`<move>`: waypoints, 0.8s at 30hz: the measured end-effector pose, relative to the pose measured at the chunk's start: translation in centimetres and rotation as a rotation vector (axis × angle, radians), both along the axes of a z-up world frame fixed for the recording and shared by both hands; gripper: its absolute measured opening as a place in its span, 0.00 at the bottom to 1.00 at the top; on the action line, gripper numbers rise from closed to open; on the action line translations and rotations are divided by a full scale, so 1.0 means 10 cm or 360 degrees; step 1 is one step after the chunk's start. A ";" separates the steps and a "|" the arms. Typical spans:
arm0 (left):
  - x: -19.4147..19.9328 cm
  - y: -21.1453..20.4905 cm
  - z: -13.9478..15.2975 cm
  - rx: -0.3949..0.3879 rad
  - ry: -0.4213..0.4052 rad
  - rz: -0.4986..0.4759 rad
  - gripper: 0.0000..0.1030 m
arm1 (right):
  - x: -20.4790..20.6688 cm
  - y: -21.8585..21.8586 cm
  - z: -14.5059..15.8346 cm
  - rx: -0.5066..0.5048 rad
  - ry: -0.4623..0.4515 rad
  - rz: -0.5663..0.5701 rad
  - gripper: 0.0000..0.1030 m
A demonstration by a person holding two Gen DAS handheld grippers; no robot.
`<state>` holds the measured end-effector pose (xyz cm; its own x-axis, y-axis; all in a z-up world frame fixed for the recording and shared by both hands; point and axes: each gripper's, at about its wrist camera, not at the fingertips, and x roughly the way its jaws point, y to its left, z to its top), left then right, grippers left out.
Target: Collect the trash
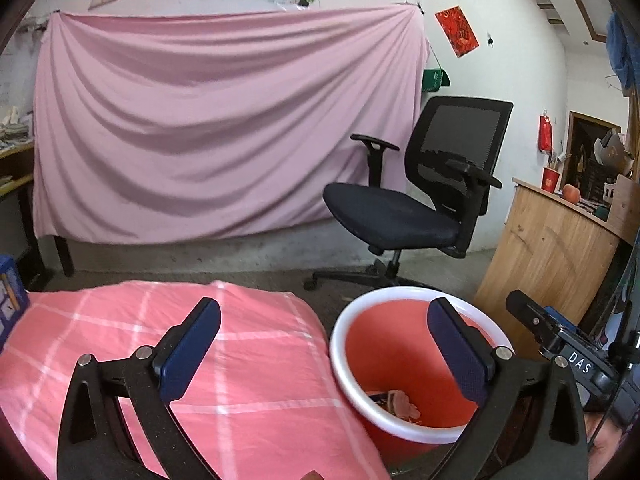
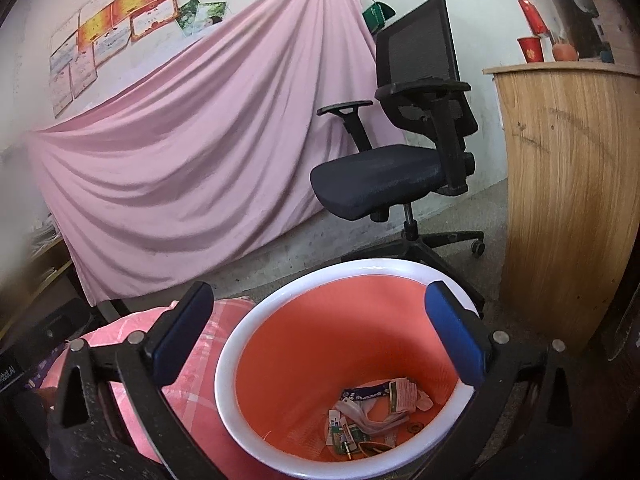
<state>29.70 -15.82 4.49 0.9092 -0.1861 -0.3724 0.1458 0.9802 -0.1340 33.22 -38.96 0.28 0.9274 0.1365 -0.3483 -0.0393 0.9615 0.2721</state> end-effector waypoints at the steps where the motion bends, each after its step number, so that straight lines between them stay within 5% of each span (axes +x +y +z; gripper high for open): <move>1: -0.03 0.03 0.01 0.0000 -0.0008 0.0010 0.98 | -0.03 0.02 0.01 -0.0007 -0.0009 -0.0001 1.00; 24: -1.09 0.52 0.00 0.0047 -0.0131 0.0125 0.98 | -1.11 0.51 0.21 -0.0140 -0.0250 0.0020 1.00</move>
